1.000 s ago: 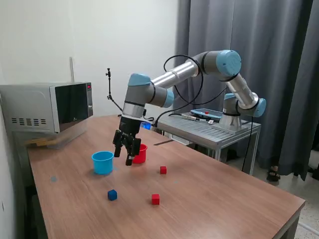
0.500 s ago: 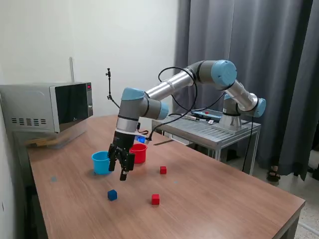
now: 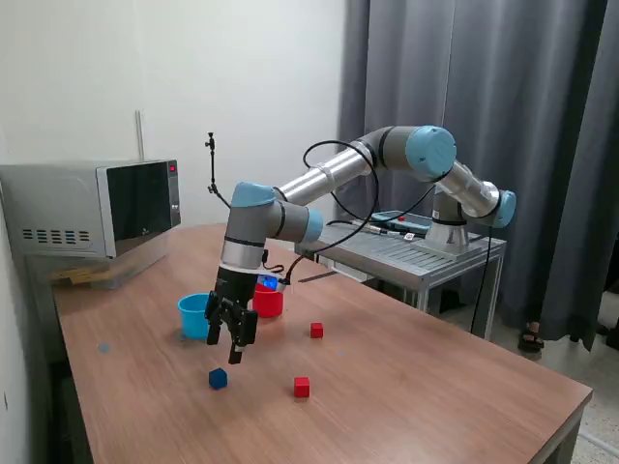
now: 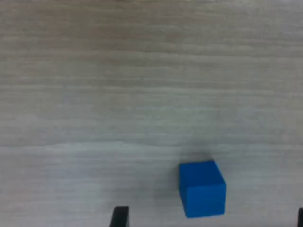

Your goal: Place red objects in the red bin, and blue objects in the blue bin.

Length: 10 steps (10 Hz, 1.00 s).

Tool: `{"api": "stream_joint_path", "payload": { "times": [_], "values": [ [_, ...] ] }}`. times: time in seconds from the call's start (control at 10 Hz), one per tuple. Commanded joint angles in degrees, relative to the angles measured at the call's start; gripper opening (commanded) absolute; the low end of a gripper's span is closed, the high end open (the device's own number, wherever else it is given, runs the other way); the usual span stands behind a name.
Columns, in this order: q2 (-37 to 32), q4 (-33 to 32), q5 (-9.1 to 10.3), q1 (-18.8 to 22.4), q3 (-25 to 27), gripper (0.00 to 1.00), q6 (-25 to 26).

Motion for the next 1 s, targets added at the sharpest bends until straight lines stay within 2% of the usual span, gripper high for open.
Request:
{"api": "stream_joint_path", "payload": {
  "times": [0.0, 0.3, 0.5, 0.9],
  "values": [
    [0.80, 0.00, 0.14, 0.20, 0.04, 1.00, -0.59],
    [1.42, 0.00, 0.75, 0.55, 0.31, 1.00, -4.28],
    [1.42, 0.09, 1.98, 0.55, 0.22, 1.00, -6.48],
    [1.68, 0.00, 1.99, 0.46, -0.39, 1.00, -6.83]
  ]
}}
